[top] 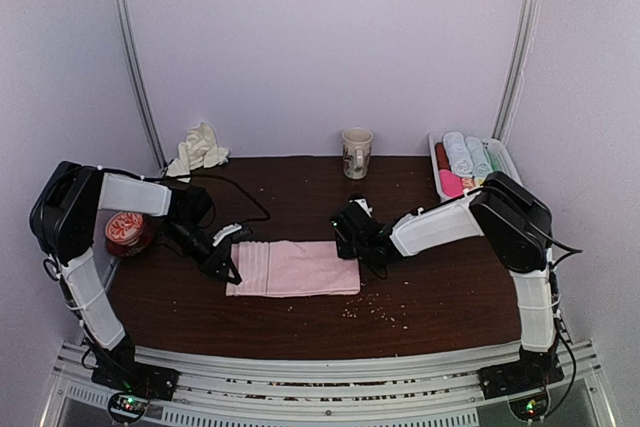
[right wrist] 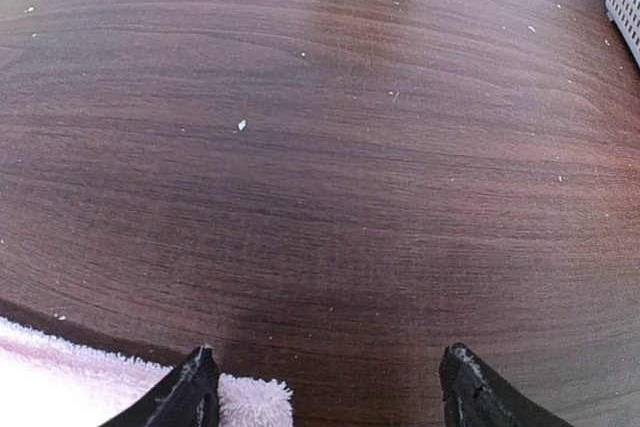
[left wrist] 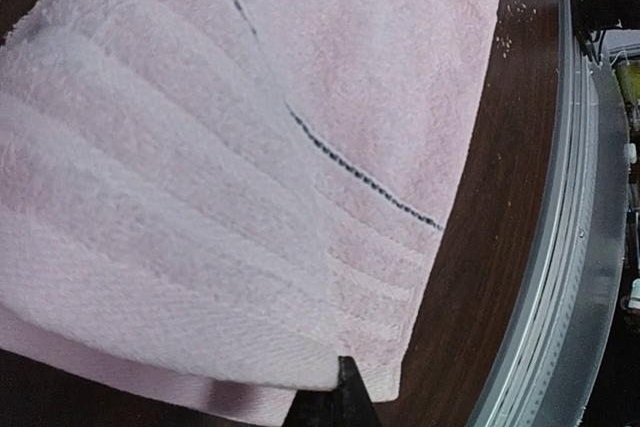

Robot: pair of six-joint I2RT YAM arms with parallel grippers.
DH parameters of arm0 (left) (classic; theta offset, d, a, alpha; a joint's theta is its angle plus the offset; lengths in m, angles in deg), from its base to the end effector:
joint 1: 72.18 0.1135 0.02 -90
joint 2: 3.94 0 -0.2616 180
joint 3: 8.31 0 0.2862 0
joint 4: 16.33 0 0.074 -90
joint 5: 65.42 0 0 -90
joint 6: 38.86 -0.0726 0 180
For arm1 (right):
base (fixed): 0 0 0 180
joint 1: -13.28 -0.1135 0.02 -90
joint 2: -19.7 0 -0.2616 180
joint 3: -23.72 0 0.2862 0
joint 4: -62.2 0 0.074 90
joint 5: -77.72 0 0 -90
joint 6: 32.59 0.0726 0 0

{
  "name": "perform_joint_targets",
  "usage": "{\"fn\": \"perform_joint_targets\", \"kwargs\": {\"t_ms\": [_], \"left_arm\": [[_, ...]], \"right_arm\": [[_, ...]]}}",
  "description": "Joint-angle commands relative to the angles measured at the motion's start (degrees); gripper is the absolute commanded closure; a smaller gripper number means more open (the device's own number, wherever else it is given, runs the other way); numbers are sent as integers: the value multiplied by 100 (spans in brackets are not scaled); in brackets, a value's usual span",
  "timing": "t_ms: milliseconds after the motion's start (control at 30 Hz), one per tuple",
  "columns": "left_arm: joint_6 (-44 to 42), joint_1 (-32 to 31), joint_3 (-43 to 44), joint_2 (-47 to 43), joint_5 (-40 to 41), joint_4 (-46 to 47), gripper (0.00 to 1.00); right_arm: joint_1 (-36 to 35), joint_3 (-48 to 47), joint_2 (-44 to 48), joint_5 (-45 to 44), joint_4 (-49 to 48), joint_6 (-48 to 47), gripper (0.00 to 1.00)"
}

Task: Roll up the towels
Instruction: Adjust the towel at the center of the board.

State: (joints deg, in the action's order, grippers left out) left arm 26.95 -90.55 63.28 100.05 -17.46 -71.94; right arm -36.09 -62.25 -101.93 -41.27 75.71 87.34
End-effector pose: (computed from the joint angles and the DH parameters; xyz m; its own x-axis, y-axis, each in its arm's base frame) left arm 0.2972 -0.1499 0.0861 -0.7602 0.5731 -0.3059 0.6223 0.5072 -0.5963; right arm 0.3390 0.3411 0.0654 -0.6553 -0.0935 -0.7496 -0.1507 0.9886 0.0084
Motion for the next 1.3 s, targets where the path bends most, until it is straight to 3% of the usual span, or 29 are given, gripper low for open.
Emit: {"fn": "perform_joint_targets", "kwargs": {"t_ms": [0,167,400,700,1267], "left_arm": [[-57,123,89,146,282,-33,100],[-16,150,64,366,369,26,98],[-29,231,209,146,418,-27,61],[7,378,814,-372,452,-157,33],[521,452,1201,349,897,966,37]], "right_arm": [[29,-120,-105,-161,147,-87,24],[6,-97,-54,-78,145,-173,23],[-93,-143,162,64,156,-428,20],[-97,-91,415,118,189,-427,18],[-100,-146,279,116,296,-265,20]]}}
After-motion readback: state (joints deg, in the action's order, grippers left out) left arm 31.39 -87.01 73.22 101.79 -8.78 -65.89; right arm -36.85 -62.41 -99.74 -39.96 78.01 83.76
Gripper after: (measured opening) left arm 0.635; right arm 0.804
